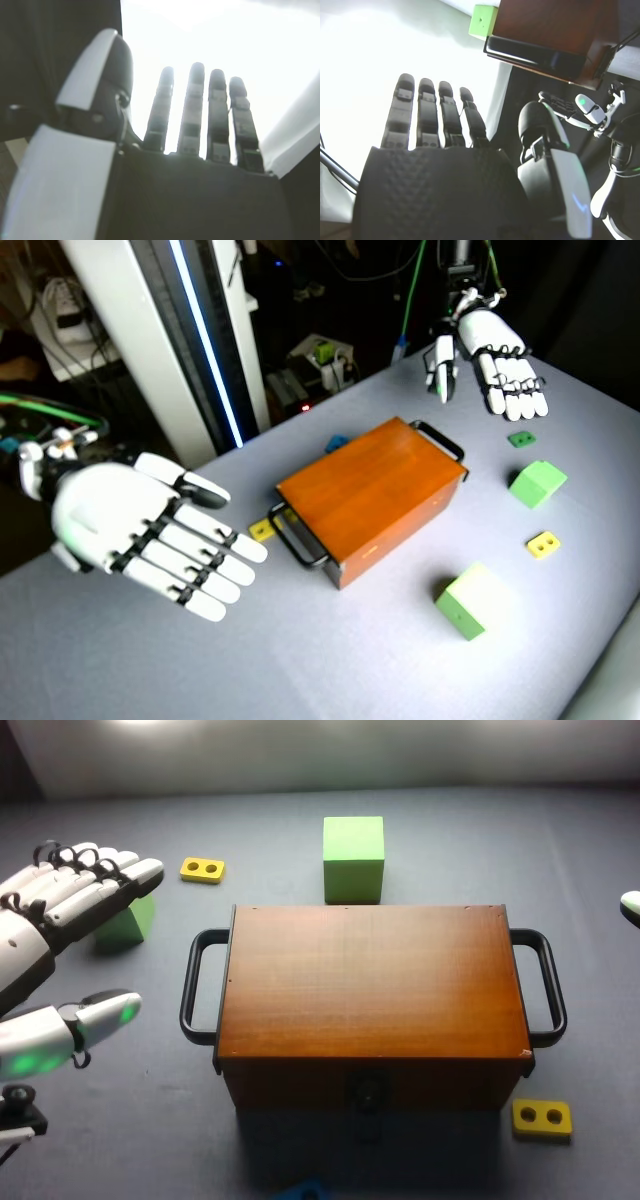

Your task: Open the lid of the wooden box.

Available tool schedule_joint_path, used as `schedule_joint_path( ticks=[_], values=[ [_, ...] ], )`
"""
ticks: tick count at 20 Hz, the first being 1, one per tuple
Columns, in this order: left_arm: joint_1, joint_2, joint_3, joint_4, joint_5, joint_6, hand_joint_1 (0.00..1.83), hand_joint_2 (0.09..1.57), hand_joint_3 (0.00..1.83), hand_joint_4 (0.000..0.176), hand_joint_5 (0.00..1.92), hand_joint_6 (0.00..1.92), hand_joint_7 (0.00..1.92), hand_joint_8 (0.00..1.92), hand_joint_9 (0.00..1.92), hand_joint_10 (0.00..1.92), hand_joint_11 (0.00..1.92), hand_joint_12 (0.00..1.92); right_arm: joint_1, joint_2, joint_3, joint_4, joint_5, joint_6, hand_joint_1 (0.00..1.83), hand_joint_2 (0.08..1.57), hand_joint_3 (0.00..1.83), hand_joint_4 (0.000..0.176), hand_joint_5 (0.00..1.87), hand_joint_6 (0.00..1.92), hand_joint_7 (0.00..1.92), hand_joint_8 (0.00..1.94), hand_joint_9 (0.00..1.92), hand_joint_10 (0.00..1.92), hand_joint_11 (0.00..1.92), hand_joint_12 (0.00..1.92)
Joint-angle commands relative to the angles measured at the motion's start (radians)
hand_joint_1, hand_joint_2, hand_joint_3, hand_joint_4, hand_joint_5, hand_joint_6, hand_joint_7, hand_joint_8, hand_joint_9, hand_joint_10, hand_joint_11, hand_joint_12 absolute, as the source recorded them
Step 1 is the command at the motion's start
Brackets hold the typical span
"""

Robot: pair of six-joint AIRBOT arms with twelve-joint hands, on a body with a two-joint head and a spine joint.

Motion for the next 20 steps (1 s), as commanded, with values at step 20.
schedule_joint_path(
  ticks=[20],
  values=[
    [0.024, 0.052, -0.015, 0.090, 0.036, -0.054, 0.19, 1.41, 0.00, 0.000, 0.07, 0.00, 0.01, 0.00, 0.00, 0.00, 0.00, 0.00, 0.010, -0.005, 0.007, -0.050, -0.016, 0.001, 0.33, 1.38, 0.00, 0.000, 0.00, 0.00, 0.00, 0.00, 0.00, 0.00, 0.00, 0.00]
  ],
)
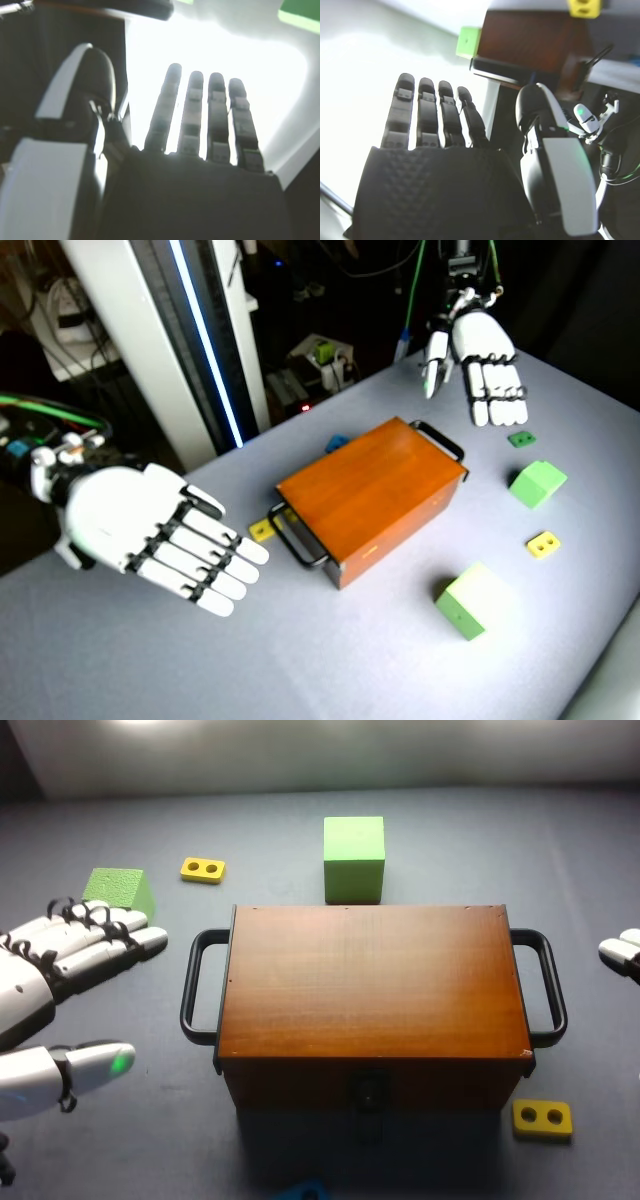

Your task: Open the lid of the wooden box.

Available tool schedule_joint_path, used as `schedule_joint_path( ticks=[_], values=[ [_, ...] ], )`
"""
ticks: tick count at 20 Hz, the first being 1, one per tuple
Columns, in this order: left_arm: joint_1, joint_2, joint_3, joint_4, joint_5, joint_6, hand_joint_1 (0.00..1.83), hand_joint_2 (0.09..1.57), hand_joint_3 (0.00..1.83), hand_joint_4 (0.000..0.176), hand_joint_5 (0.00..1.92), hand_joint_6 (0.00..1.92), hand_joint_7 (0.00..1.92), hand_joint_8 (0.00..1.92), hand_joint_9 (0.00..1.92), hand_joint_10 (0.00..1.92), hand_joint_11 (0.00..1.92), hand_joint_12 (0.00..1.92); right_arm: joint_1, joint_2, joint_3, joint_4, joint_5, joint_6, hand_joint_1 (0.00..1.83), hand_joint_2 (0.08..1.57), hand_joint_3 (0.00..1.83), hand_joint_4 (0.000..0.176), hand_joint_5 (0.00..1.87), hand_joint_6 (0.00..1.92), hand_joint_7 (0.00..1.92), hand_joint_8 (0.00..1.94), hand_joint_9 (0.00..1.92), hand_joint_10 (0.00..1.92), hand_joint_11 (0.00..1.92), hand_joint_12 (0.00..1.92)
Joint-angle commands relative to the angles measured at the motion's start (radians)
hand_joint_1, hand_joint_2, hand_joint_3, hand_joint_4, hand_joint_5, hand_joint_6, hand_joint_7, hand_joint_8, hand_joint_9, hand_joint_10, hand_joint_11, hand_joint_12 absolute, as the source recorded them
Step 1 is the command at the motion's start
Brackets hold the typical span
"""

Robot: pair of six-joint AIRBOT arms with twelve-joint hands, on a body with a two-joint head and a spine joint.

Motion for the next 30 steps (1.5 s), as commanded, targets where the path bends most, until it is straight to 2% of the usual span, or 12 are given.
schedule_joint_path(
  ticks=[1, 7, 13, 23, 30],
  values=[
    [-0.007, 0.006, 0.005, -0.013, -0.095, -0.011, 0.17, 1.41, 0.00, 0.000, 0.07, 0.00, 0.01, 0.00, 0.00, 0.00, 0.00, 0.00, 0.010, 0.000, 0.004, -0.009, 0.090, 0.001, 0.34, 1.38, 0.00, 0.000, 0.00, 0.00, 0.00, 0.00, 0.00, 0.00, 0.00, 0.00],
    [-0.007, -0.001, 0.013, 0.015, -0.040, -0.038, 0.15, 1.41, 0.00, 0.000, 0.09, 0.00, 0.01, 0.00, 0.00, 0.00, 0.00, 0.00, 0.033, -0.016, 0.020, -0.027, 0.025, 0.002, 0.43, 1.37, 0.00, 0.000, 0.01, 0.00, 0.00, 0.00, 0.00, 0.00, 0.00, 0.00],
    [-0.007, -0.015, 0.024, 0.048, 0.003, -0.068, 0.11, 1.43, 0.00, 0.000, 0.10, 0.00, 0.00, 0.00, 0.00, 0.00, 0.00, 0.00, 0.075, -0.053, 0.051, -0.049, -0.059, 0.002, 0.43, 1.37, 0.00, 0.000, 0.01, 0.00, 0.00, 0.00, 0.00, 0.00, 0.00, 0.00],
    [-0.031, -0.048, 0.046, 0.119, 0.065, -0.120, 0.06, 1.45, 0.01, 0.000, 0.10, 0.00, 0.00, 0.00, 0.00, 0.00, 0.00, 0.00, 0.112, -0.088, 0.079, -0.069, -0.127, 0.002, 0.38, 1.37, 0.00, 0.000, 0.03, 0.00, 0.00, 0.00, 0.00, 0.00, 0.00, 0.00],
    [-0.062, -0.071, 0.058, 0.164, 0.084, -0.147, 0.02, 1.45, 0.00, 0.000, 0.08, 0.00, 0.00, 0.00, 0.00, 0.00, 0.00, 0.00, 0.148, -0.106, 0.091, -0.109, -0.153, 0.012, 0.43, 1.37, 0.00, 0.000, 0.03, 0.00, 0.00, 0.00, 0.00, 0.00, 0.00, 0.00]
  ],
)
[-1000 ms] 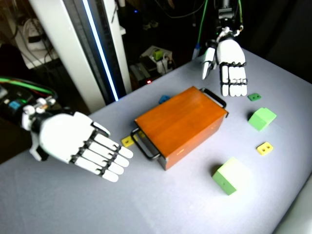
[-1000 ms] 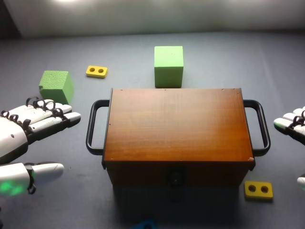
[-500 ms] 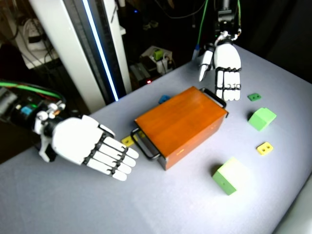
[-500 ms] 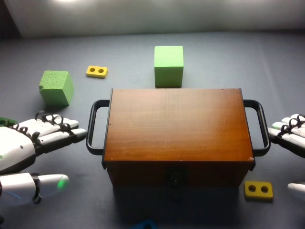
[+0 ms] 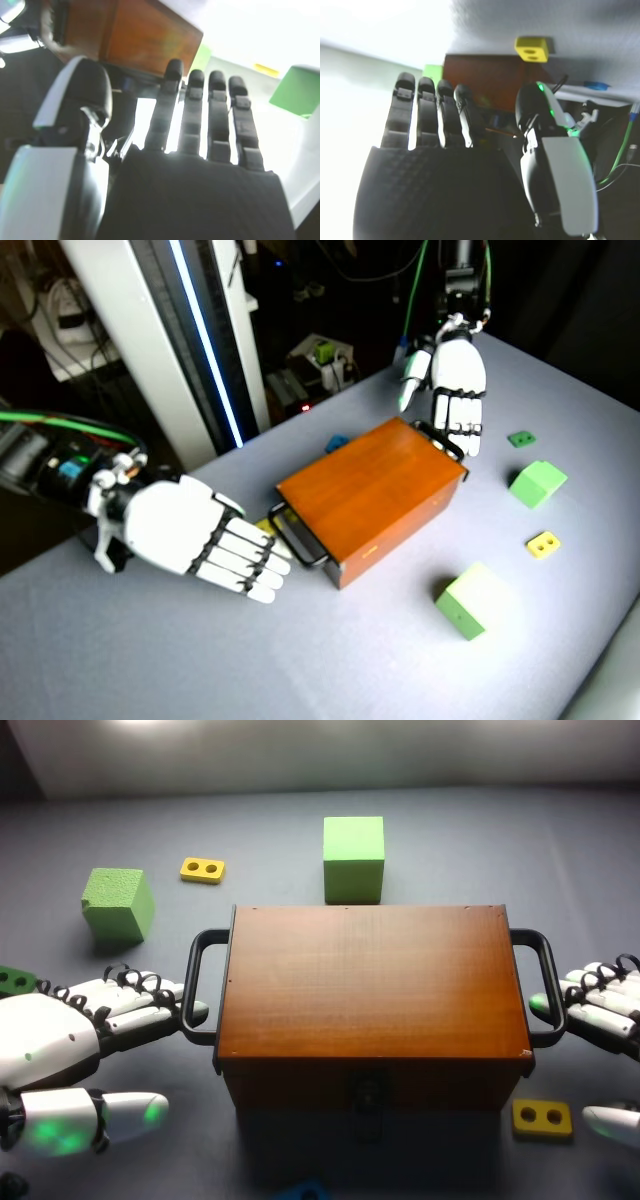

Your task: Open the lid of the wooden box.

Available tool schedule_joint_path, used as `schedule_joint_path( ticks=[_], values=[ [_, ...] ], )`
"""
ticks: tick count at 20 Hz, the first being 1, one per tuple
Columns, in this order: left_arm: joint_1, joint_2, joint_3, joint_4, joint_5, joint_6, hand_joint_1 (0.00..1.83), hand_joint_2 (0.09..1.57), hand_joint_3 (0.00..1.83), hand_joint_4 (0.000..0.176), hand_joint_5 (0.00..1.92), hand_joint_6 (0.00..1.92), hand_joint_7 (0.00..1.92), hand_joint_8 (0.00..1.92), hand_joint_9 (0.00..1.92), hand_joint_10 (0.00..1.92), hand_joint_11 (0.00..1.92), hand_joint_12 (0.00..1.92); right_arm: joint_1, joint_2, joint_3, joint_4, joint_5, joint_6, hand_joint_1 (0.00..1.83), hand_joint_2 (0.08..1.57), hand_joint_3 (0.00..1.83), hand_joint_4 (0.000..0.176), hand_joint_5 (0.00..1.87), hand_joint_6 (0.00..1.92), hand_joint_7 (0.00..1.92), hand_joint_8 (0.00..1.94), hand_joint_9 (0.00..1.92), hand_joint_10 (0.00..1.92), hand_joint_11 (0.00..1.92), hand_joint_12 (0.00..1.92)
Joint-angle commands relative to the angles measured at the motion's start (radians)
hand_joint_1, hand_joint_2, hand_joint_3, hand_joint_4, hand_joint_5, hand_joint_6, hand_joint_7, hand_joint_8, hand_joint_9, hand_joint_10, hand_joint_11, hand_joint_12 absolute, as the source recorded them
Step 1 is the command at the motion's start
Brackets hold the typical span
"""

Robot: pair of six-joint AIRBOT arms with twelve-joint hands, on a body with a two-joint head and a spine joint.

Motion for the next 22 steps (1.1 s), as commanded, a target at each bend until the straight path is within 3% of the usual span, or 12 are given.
schedule_joint_path(
  ticks=[1, 6, 12, 17, 22],
  values=[
    [-0.011, -0.007, 0.005, -0.007, -0.104, -0.015, 0.03, 1.45, 0.00, 0.000, 0.06, 0.00, 0.00, 0.00, 0.00, 0.00, 0.00, 0.00, 0.013, -0.002, 0.003, -0.017, 0.106, 0.009, 0.43, 1.37, 0.00, 0.000, 0.03, 0.00, 0.00, 0.00, 0.00, 0.00, 0.00, 0.00],
    [-0.031, -0.011, 0.005, 0.020, -0.133, -0.032, 0.13, 1.45, 0.00, 0.000, 0.01, 0.00, 0.00, 0.00, 0.00, 0.00, 0.00, 0.00, 0.028, -0.003, 0.004, -0.047, 0.118, 0.031, 0.27, 1.39, 0.00, 0.000, 0.00, 0.00, 0.00, 0.00, 0.00, 0.00, 0.00, 0.00],
    [-0.031, -0.002, -0.005, 0.014, -0.180, -0.025, 0.20, 1.45, 0.00, 0.000, 0.06, 0.02, 0.00, 0.00, 0.00, 0.00, 0.00, 0.00, 0.028, 0.019, -0.009, -0.055, 0.197, 0.051, 0.34, 1.39, 0.00, 0.000, 0.00, 0.00, 0.00, 0.00, 0.00, 0.00, 0.00, 0.00],
    [-0.038, 0.023, -0.012, -0.017, -0.233, 0.013, 0.15, 1.45, 0.00, 0.000, 0.07, 0.01, 0.00, 0.00, 0.00, 0.00, 0.00, 0.00, 0.028, 0.043, -0.021, -0.056, 0.268, 0.051, 0.24, 1.40, 0.00, 0.000, 0.00, 0.00, 0.00, 0.00, 0.00, 0.00, 0.00, 0.00],
    [-0.084, 0.031, -0.007, -0.036, -0.270, 0.051, 0.26, 1.43, 0.00, 0.000, 0.07, 0.00, 0.00, 0.00, 0.00, 0.00, 0.00, 0.00, 0.043, 0.050, -0.013, -0.039, 0.330, 0.051, 0.15, 1.40, 0.00, 0.000, 0.00, 0.00, 0.00, 0.00, 0.00, 0.00, 0.00, 0.00]
  ],
)
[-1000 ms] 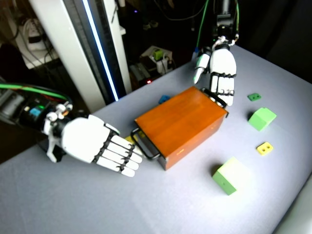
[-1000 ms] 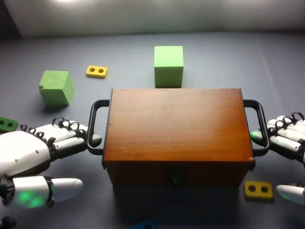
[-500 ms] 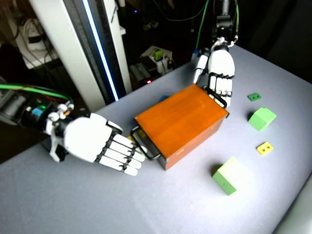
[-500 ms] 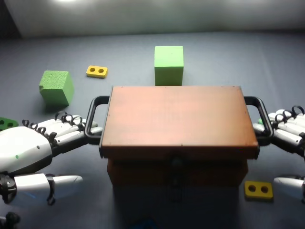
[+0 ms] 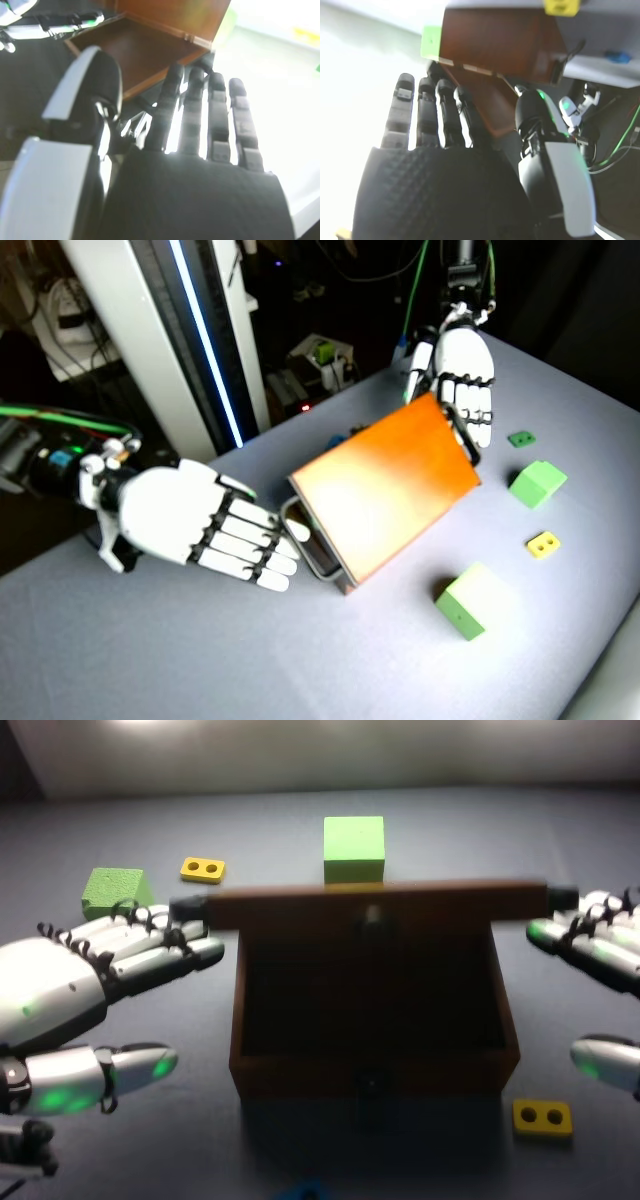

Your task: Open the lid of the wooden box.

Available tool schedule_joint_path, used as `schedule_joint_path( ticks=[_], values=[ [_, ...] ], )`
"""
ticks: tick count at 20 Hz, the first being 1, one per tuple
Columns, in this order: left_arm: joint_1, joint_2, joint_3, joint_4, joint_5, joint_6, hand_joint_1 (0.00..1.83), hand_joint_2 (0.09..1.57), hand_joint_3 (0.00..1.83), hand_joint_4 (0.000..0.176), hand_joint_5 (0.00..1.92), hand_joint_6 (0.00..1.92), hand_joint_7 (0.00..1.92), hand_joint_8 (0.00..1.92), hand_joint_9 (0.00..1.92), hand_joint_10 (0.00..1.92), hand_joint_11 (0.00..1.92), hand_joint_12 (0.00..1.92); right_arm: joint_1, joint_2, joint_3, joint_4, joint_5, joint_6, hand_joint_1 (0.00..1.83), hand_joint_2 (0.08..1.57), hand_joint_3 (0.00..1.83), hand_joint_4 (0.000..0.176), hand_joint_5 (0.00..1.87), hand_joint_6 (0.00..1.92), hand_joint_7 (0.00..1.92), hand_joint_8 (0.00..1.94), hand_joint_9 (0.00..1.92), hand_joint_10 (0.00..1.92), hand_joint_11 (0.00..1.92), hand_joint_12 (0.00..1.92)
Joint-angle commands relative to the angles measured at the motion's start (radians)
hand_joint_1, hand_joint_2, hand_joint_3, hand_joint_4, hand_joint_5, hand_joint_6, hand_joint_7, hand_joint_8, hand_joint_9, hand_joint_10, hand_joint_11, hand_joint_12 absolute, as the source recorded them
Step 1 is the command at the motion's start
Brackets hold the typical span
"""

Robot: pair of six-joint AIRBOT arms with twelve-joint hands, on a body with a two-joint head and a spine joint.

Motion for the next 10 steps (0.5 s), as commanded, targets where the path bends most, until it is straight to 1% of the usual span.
schedule_joint_path(
  ticks=[1, 3, 5, 6, 9, 10],
  values=[
    [-0.017, 0.006, 0.004, -0.029, -0.150, 0.005, 0.24, 1.43, 0.00, 0.000, 0.07, 0.01, 0.01, 0.00, 0.00, 0.00, 0.00, 0.00, 0.018, 0.007, 0.004, 0.006, 0.155, 0.005, 0.17, 1.39, 0.00, 0.000, 0.00, 0.00, 0.00, 0.00, 0.00, 0.00, 0.00, 0.00],
    [-0.024, 0.004, 0.005, -0.050, -0.177, 0.027, 0.21, 1.42, 0.00, 0.000, 0.07, 0.00, 0.00, 0.00, 0.00, 0.00, 0.00, 0.00, 0.025, 0.005, 0.007, 0.019, 0.181, 0.000, 0.24, 1.38, 0.00, 0.000, 0.00, 0.00, 0.00, 0.00, 0.00, 0.00, 0.00, 0.00],
    [-0.036, -0.008, 0.016, -0.070, -0.200, 0.035, 0.23, 1.42, 0.00, 0.000, 0.07, 0.00, 0.00, 0.00, 0.00, 0.00, 0.00, 0.00, 0.034, -0.002, 0.014, 0.043, 0.209, -0.009, 0.22, 1.39, 0.00, 0.000, 0.00, 0.00, 0.00, 0.00, 0.00, 0.00, 0.00, 0.00],
    [-0.046, -0.016, 0.024, -0.079, -0.204, 0.037, 0.18, 1.42, 0.00, 0.000, 0.07, 0.00, 0.00, 0.00, 0.00, 0.00, 0.00, 0.00, 0.039, -0.005, 0.020, 0.050, 0.219, -0.010, 0.20, 1.39, 0.00, 0.000, 0.00, 0.00, 0.00, 0.00, 0.00, 0.00, 0.00, 0.00],
    [-0.074, -0.049, 0.057, -0.108, -0.203, 0.038, 0.17, 1.43, 0.00, 0.000, 0.08, 0.01, 0.00, 0.00, 0.00, 0.00, 0.00, 0.00, 0.061, -0.011, 0.037, 0.069, 0.227, -0.019, 0.41, 1.40, 0.00, 0.000, 0.00, 0.00, 0.00, 0.00, 0.00, 0.00, 0.04, 0.03],
    [-0.080, -0.058, 0.065, -0.120, -0.211, 0.038, 0.17, 1.45, 0.01, 0.000, 0.07, 0.00, 0.00, 0.00, 0.00, 0.00, 0.00, 0.00, 0.070, -0.014, 0.043, 0.076, 0.227, -0.024, 0.45, 1.41, 0.00, 0.000, 0.00, 0.00, 0.00, 0.00, 0.00, 0.00, 0.01, 0.11]
  ],
)
